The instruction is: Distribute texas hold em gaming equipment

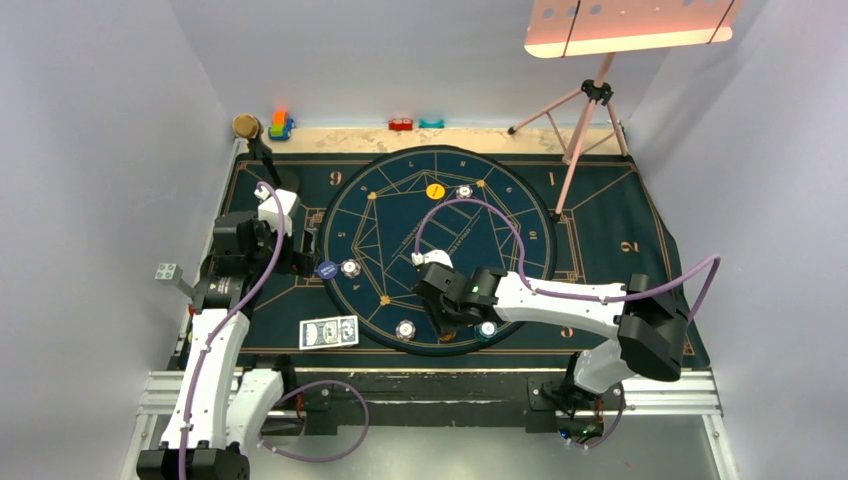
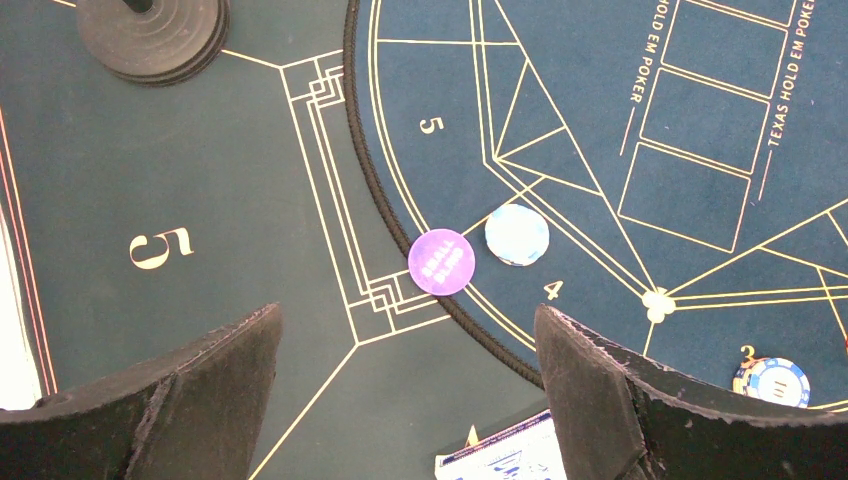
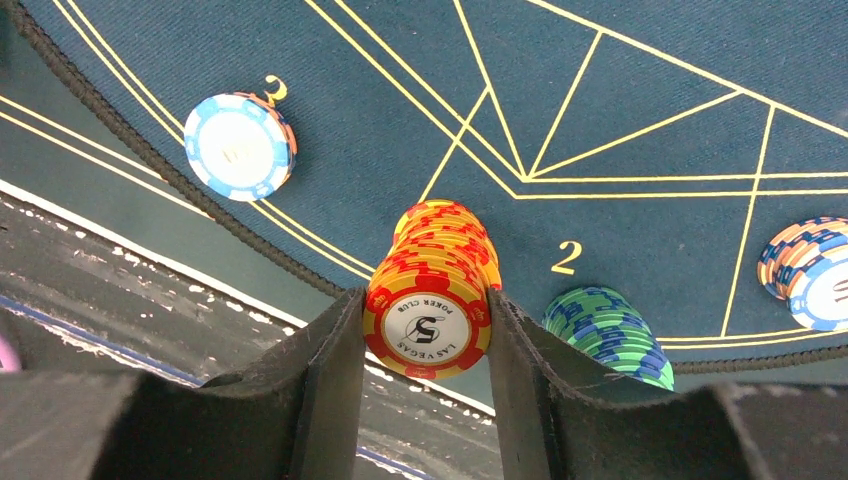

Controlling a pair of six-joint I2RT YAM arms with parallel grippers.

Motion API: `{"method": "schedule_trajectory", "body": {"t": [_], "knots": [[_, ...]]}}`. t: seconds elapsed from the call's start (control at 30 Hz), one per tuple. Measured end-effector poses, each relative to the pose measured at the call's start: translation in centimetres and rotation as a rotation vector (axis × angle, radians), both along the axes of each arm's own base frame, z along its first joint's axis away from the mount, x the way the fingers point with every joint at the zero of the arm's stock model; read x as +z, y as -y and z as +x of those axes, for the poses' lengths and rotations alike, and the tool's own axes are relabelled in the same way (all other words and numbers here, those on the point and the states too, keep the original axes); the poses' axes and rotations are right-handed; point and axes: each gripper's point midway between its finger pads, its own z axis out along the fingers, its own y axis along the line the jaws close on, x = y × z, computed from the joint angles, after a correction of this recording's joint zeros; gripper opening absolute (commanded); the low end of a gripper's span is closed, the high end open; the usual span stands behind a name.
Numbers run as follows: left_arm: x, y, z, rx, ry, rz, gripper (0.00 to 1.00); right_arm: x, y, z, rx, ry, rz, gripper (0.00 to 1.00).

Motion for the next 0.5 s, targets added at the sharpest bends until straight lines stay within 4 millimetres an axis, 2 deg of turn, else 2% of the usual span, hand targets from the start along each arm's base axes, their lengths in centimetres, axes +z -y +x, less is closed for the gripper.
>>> {"method": "schedule_trajectory", "body": {"t": [0.3, 0.5], "knots": [[0.0, 0.0, 0.0, 0.0, 0.0, 0.0, 1.0, 0.1, 0.3, 0.2, -0.002, 0.015, -0.017, 0.14], [0.0, 0.0, 0.0, 0.0, 0.002, 0.0, 1.0, 1.6, 0.4, 0.8, -0.001, 0.041, -0.036, 0.08]]}}
